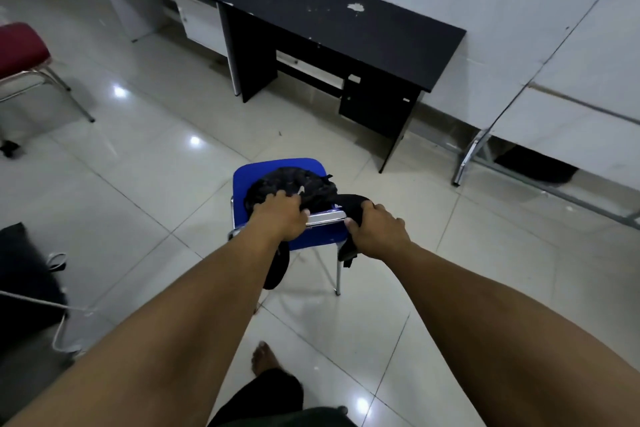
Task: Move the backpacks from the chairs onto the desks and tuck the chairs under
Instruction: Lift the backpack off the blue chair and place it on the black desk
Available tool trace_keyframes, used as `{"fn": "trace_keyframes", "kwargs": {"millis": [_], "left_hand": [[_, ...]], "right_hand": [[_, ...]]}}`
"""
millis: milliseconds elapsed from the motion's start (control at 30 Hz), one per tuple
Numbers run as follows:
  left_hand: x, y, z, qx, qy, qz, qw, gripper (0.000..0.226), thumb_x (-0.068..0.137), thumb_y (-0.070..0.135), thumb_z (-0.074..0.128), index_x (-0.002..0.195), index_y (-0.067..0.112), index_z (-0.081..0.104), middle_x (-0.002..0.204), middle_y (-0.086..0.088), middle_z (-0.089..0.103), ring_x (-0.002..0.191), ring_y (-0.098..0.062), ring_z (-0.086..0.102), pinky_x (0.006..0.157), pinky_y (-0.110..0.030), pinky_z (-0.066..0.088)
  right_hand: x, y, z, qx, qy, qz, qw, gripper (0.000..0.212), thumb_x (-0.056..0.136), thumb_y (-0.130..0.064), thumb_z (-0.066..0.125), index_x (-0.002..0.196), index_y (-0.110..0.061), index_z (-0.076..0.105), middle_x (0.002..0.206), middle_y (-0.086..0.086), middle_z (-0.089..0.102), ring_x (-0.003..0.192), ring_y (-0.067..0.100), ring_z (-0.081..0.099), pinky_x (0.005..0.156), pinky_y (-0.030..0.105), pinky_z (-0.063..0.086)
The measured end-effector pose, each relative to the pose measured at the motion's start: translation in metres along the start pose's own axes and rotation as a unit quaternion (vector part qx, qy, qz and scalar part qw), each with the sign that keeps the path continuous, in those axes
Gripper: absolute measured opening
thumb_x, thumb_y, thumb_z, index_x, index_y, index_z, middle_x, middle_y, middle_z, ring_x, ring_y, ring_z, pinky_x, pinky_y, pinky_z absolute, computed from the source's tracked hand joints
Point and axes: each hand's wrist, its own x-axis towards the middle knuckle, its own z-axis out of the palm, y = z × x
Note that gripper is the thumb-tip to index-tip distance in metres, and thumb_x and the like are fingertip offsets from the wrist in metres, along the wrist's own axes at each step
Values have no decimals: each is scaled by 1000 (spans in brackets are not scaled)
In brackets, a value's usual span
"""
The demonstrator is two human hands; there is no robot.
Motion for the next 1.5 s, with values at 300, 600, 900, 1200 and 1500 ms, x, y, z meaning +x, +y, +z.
{"fn": "trace_keyframes", "kwargs": {"millis": [300, 600, 900, 1200, 1500], "left_hand": [[47, -25, -31, 22, -165, -94, 982, 53, 94, 43, 57, 134, 9, 53, 133, -12, 54, 120, -30, 53, 105, -39, 42], [79, -29, -47, 103, -3, -126, 987, 38, 87, 10, 60, 125, 7, 56, 128, -15, 53, 116, -31, 53, 89, -34, 48], [112, -15, -39, -76, -80, -199, 974, 50, 91, 28, 49, 136, 4, 48, 139, -19, 47, 119, -34, 54, 99, -40, 48], [129, -11, -27, -106, -209, -151, 960, 50, 97, 24, 46, 145, 13, 44, 144, -15, 46, 126, -33, 49, 108, -42, 40], [156, -11, -11, 51, -150, -38, 987, 39, 90, 29, 60, 127, 17, 60, 128, -9, 58, 113, -29, 56, 99, -42, 48]], "right_hand": [[47, 3, -7, 61, -41, 51, 996, 49, 90, -46, 61, 121, -14, 42, 119, 10, 58, 105, 29, 59, 92, 46, 51], [89, 10, -34, 35, -162, 30, 986, 82, 78, -47, 78, 144, -11, 44, 141, 10, 52, 126, 27, 52, 97, 32, 45], [151, 8, -49, 83, -232, 96, 964, 85, 53, -29, 96, 121, -6, 49, 121, 11, 56, 97, 26, 64, 66, 34, 60], [185, -21, -36, 177, -93, 57, 978, 83, 58, -19, 91, 117, -12, 33, 114, 9, 49, 100, 26, 55, 75, 35, 54], [197, -30, -38, 160, -98, 16, 982, 78, 64, -18, 88, 120, -11, 34, 114, 11, 53, 98, 25, 55, 68, 30, 49]]}}
